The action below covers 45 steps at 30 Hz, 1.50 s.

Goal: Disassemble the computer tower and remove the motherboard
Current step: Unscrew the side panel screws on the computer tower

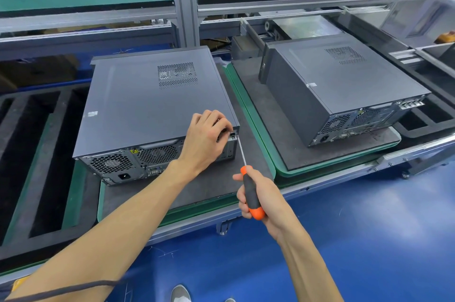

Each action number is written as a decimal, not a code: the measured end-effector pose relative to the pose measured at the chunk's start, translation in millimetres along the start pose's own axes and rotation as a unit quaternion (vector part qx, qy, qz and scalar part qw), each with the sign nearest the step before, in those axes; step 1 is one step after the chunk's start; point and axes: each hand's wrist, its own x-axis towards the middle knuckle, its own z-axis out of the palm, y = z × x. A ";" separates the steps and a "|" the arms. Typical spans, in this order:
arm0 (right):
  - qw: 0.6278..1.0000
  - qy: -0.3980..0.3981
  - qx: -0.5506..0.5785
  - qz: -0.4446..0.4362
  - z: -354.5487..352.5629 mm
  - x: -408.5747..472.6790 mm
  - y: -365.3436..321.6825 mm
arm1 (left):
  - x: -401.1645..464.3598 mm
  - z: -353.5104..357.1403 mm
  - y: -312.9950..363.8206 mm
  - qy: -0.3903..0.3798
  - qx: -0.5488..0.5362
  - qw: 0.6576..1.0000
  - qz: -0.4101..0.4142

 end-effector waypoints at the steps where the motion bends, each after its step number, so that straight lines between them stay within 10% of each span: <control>1: 1.000 0.001 0.010 0.003 -1.0 0.8 0.2 | 0.4 0.0 0.4 0.001 0.000 1.000 -0.001; 33: 0.999 -0.021 0.027 -0.034 3.4 2.7 3.1 | 3.4 -3.0 5.2 -0.008 -0.047 0.998 -0.027; 45: 0.998 -0.052 0.016 -0.024 60.6 40.5 12.9 | -41.4 -77.2 -44.8 0.132 -0.140 0.937 -0.291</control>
